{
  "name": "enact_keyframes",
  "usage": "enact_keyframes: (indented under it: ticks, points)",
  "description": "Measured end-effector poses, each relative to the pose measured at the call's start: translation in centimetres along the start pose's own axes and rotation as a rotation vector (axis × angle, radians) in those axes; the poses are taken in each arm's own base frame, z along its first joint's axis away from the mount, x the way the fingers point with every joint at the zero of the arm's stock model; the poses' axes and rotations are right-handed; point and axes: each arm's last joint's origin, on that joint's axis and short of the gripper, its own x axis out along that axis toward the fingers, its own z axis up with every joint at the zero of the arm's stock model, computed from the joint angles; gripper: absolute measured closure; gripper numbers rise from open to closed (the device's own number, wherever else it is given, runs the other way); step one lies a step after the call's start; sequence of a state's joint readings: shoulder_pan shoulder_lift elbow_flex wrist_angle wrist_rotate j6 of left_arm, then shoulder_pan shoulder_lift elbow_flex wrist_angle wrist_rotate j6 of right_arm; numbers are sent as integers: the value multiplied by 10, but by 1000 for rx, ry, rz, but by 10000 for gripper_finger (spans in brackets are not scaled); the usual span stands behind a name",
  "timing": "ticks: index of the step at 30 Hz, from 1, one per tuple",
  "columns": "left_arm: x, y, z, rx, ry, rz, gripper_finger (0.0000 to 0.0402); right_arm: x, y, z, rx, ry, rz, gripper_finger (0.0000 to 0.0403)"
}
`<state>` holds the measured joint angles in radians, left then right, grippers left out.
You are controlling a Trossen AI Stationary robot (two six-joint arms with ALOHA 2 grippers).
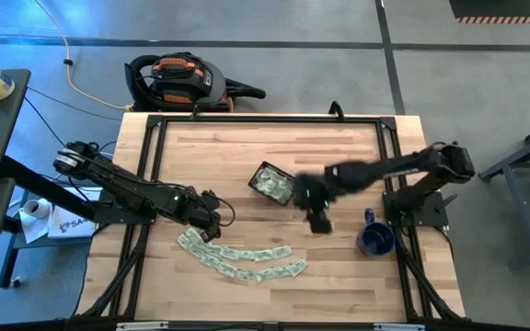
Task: Pick and place Stevia / Truvia into bins
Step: Put the stevia packet into the black bin
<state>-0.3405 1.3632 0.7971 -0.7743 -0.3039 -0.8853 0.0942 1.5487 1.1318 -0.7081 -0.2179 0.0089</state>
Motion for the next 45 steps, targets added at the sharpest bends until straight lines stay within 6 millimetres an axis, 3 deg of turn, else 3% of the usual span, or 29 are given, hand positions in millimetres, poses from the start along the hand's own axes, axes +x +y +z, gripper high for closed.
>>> enact_keyframes:
  ticks: [5, 10, 20, 25, 30, 36, 38, 41, 45]
  points:
    - [0, -2, 2, 17, -17, -16, 286, 39, 49, -5, -214, 56, 76, 249]
    - [0, -2, 1, 19, -6, -23, 286, 76, 72, -9, -286, 93, 107, 249]
    - [0, -2, 0, 73, 31, -46, 286, 127, 77, -9, -253, 68, 116, 249]
    - [0, -3, -1, 90, 65, -74, 286, 140, 75, -12, -163, 100, 101, 250]
    - [0, -3, -2, 107, 80, -82, 286, 135, 75, -12, -119, 104, 45, 275]
    - [0, -3, -2, 127, 76, -81, 286, 116, 74, -18, -51, 183, 19, 379]
    - [0, -3, -2, 133, 67, -80, 286, 102, 75, -17, -22, 198, -8, 395]
    - [0, -3, -1, 147, 63, -77, 286, 71, 71, -8, 48, 127, -59, 385]
    - [0, -2, -1, 152, 34, -54, 286, 30, 39, 6, 239, -44, -180, 398]
